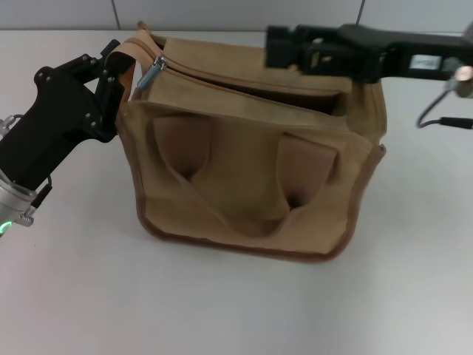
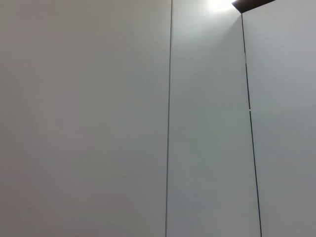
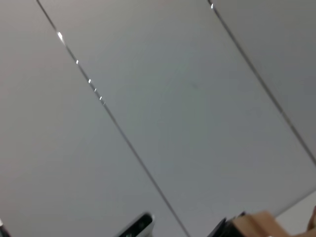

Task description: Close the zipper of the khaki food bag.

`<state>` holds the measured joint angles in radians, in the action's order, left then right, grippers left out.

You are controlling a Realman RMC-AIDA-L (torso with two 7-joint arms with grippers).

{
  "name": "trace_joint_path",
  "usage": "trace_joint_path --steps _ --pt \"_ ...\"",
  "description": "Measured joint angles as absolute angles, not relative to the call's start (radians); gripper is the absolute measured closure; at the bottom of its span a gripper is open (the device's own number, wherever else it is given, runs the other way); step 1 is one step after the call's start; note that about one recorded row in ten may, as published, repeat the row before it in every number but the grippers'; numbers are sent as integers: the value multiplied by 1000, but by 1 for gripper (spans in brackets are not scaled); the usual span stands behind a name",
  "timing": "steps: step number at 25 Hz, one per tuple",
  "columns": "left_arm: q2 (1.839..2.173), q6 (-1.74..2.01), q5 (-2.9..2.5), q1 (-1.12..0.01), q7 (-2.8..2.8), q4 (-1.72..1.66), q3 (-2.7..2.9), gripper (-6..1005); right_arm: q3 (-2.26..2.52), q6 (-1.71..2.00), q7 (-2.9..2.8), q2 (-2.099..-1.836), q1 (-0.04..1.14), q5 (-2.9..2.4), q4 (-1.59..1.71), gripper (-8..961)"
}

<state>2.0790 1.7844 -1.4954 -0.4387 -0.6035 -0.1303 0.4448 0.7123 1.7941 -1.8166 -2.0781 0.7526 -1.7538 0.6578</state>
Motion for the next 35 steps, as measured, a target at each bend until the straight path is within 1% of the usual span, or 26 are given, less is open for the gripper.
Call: trace_joint_path --steps 12,20,35 --pt "2080 1784 -1496 -455 -602 -130 451 979 907 1762 -1863 -2085 790 -1650 610 242" --pt "2080 1812 -1496 -459 -605 -130 454 979 934 1648 -1853 -2086 801 -1647 548 240" --pt "2080 1825 -1503 -477 -607 -119 457 979 982 1568 -1849 -2089 829 -1615 503 241"
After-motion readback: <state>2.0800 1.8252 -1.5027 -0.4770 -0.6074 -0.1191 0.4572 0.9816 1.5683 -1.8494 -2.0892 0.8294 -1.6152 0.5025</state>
